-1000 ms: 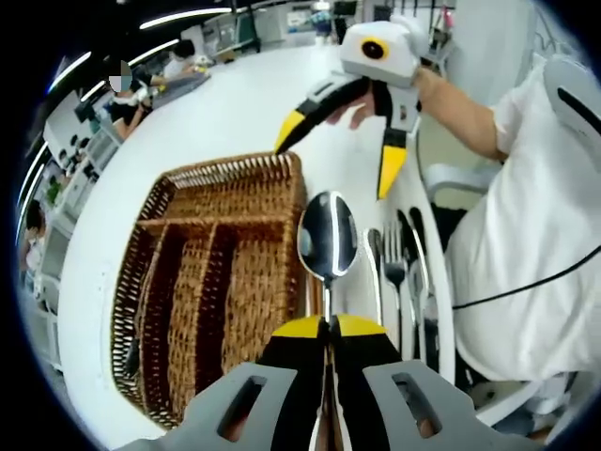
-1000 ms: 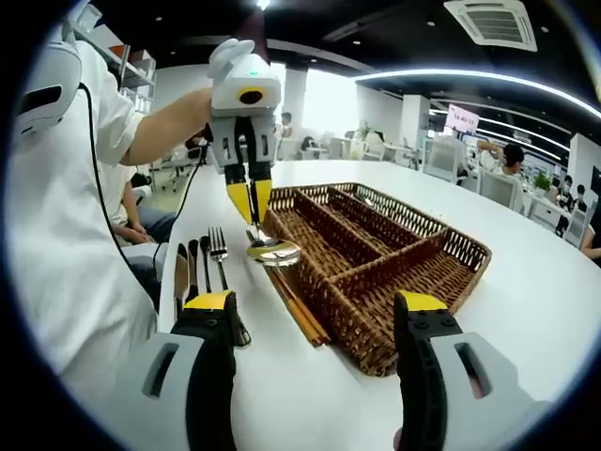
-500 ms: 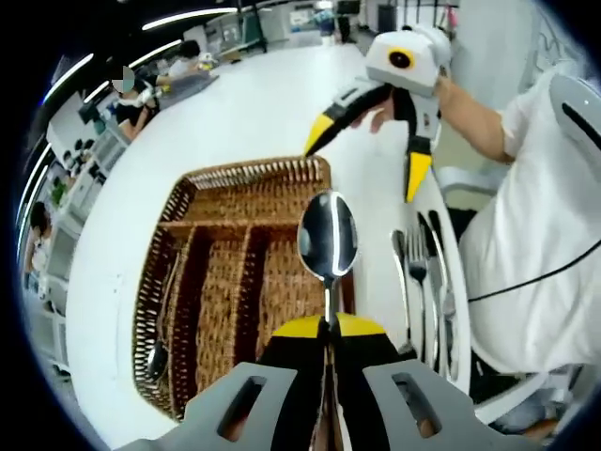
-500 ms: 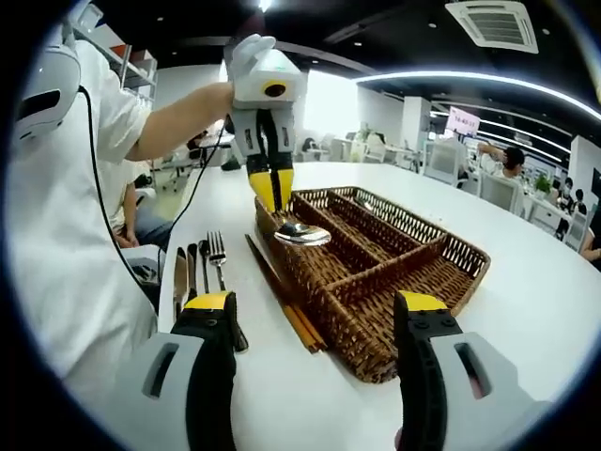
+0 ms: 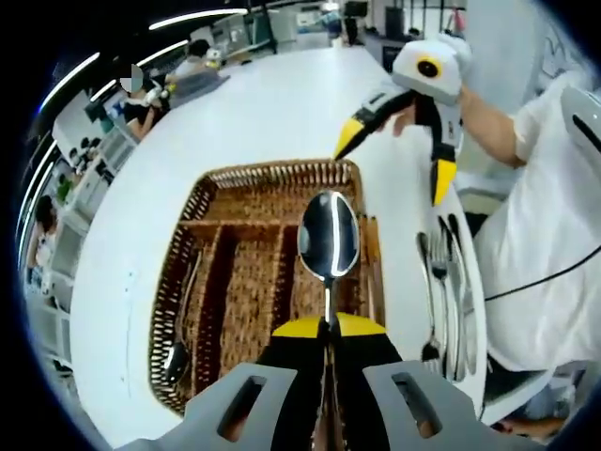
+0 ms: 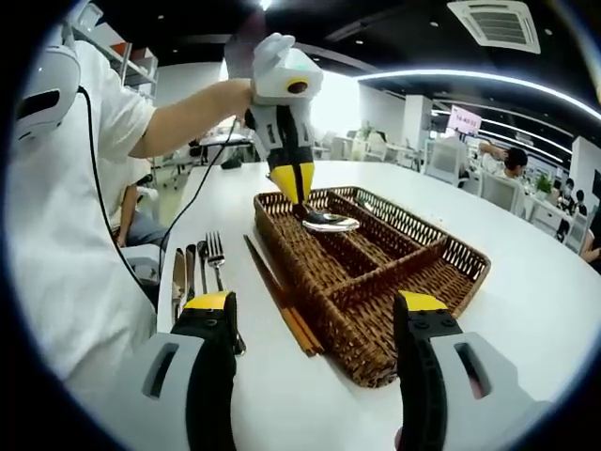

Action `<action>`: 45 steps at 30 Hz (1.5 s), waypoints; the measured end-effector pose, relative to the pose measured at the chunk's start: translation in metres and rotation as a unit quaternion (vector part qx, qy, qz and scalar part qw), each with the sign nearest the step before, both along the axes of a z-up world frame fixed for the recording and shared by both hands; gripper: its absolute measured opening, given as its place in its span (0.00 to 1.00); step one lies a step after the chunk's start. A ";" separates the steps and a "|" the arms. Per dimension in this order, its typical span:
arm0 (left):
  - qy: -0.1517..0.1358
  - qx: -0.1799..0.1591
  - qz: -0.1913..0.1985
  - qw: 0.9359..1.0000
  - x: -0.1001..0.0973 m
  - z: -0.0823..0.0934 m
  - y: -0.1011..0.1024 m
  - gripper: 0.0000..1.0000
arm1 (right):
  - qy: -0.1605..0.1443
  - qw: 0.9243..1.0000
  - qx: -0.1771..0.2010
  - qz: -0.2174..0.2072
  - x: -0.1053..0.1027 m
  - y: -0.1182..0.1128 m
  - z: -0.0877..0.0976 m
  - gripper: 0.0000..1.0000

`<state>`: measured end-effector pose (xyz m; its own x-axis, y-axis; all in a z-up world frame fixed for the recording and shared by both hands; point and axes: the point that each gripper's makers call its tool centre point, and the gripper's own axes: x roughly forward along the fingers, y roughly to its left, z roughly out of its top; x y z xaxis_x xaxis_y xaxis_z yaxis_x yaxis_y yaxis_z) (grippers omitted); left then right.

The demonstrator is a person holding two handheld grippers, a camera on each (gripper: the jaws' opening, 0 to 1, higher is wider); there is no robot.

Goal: Arrange the knives, forks, and spoons in their matching storage slots by inserting each utensil handle-first until every utensil is classified and aligned in the correct compartment

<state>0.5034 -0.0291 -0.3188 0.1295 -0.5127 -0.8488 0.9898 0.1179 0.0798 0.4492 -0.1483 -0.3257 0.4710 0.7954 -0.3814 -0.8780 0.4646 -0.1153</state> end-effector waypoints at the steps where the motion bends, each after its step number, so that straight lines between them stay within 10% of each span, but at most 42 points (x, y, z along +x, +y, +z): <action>1: 0.000 0.000 0.000 1.000 0.001 0.000 0.001 0.01 | 0.000 1.000 -0.001 0.000 0.000 0.000 0.000 0.70; 45: -0.020 0.011 0.026 0.999 0.105 -0.011 0.015 0.01 | 0.009 1.000 -0.003 -0.005 0.020 0.015 0.008 0.72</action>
